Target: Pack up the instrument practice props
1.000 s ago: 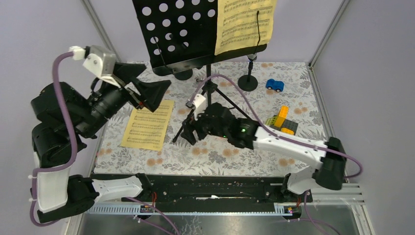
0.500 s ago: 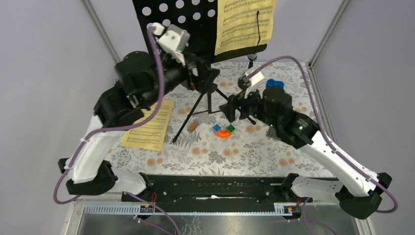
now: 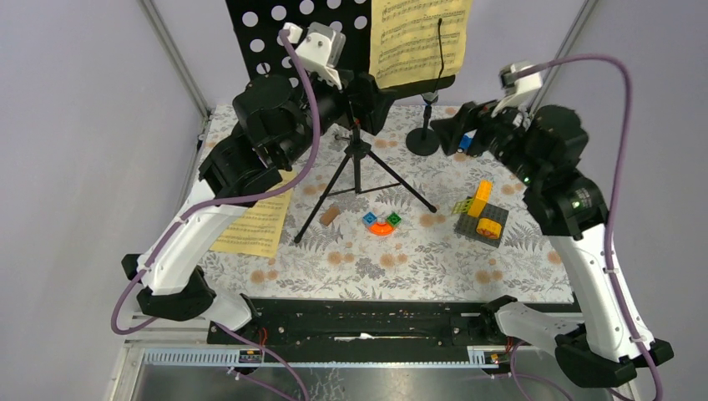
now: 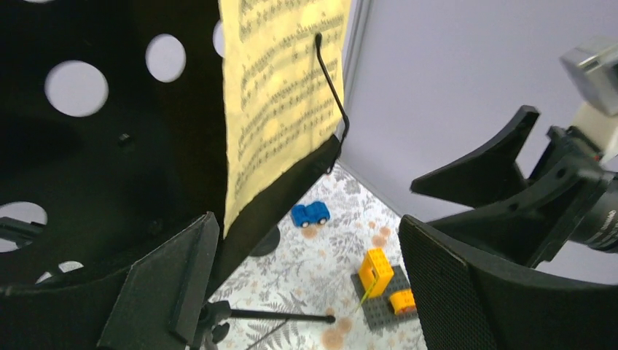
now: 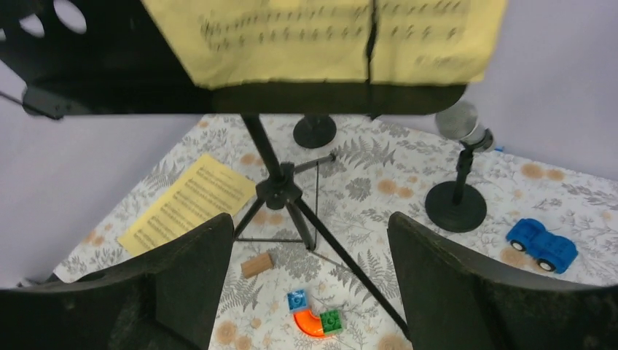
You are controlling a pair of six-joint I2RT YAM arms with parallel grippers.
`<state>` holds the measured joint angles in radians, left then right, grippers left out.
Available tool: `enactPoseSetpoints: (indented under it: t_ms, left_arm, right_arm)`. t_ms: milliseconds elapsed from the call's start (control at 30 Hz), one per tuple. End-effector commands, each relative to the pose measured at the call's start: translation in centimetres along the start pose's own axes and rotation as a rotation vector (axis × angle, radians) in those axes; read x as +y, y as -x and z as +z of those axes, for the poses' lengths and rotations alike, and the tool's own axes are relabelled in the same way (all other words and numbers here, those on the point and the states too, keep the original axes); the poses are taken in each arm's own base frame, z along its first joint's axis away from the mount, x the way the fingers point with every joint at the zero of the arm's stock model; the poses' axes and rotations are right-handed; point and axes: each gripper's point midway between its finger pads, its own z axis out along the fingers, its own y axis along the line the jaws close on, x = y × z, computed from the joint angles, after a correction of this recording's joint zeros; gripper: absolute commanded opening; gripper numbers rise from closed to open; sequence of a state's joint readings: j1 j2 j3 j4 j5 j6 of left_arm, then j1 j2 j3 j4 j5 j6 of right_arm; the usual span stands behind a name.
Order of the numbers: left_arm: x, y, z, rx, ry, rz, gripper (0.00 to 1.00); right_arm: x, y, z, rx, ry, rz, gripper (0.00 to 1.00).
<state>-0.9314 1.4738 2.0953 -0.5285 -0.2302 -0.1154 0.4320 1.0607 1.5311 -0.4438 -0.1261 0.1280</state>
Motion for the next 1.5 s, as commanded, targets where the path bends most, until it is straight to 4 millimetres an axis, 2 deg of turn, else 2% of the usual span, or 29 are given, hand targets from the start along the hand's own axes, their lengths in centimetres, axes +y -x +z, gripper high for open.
enactPoseSetpoints:
  t_ms: [0, 133, 300, 367, 500, 900, 967, 1067, 1167, 1367, 1467]
  left_arm:
    - [1.2, 5.8, -0.4, -0.190, 0.018, -0.072, 0.99]
    - [2.3, 6.6, 0.8, -0.199, 0.001, -0.081, 0.99]
    - [2.6, 7.6, 1.4, -0.221, -0.063, -0.076, 0.99]
    - [3.3, 7.6, 1.8, -0.230, -0.055, -0.093, 0.99]
    - [3.2, 7.1, 3.0, -0.229, -0.105, -0.116, 0.97]
    - [3.2, 4.9, 6.5, -0.208, -0.128, -0.131, 0.90]
    - [3.3, 4.5, 7.0, -0.205, -0.126, -0.127, 0.85]
    - [3.4, 4.1, 7.7, -0.206, -0.126, -0.121, 0.70]
    - [3.4, 4.1, 8.2, -0.218, -0.131, -0.115, 0.62]
    - [3.3, 3.4, 9.2, -0.207, -0.145, -0.100, 0.49]
    - [3.4, 2.8, 9.5, -0.198, -0.142, -0.091, 0.38]
  right_arm:
    - [-0.4, 5.1, -0.7, -0.086, 0.021, 0.045, 0.84]
    - [-0.6, 7.2, 0.1, -0.114, 0.021, 0.081, 0.83]
    - [0.4, 9.1, 0.0, -0.143, 0.062, 0.082, 0.81]
    - [0.7, 9.6, 0.0, -0.152, 0.074, 0.083, 0.79]
    - [0.9, 10.8, -0.4, -0.180, 0.073, 0.083, 0.76]
    - [1.4, 11.0, -2.1, -0.198, 0.082, 0.051, 0.70]
    - [1.3, 10.8, -2.1, -0.196, 0.079, 0.053, 0.69]
    - [0.7, 10.4, -1.8, -0.191, 0.052, 0.065, 0.66]
    - [-0.2, 10.1, -1.2, -0.188, 0.009, 0.079, 0.64]
    - [-0.4, 10.1, 0.4, -0.175, 0.016, 0.082, 0.66]
    - [-0.8, 10.1, 1.6, -0.175, 0.012, 0.094, 0.66]
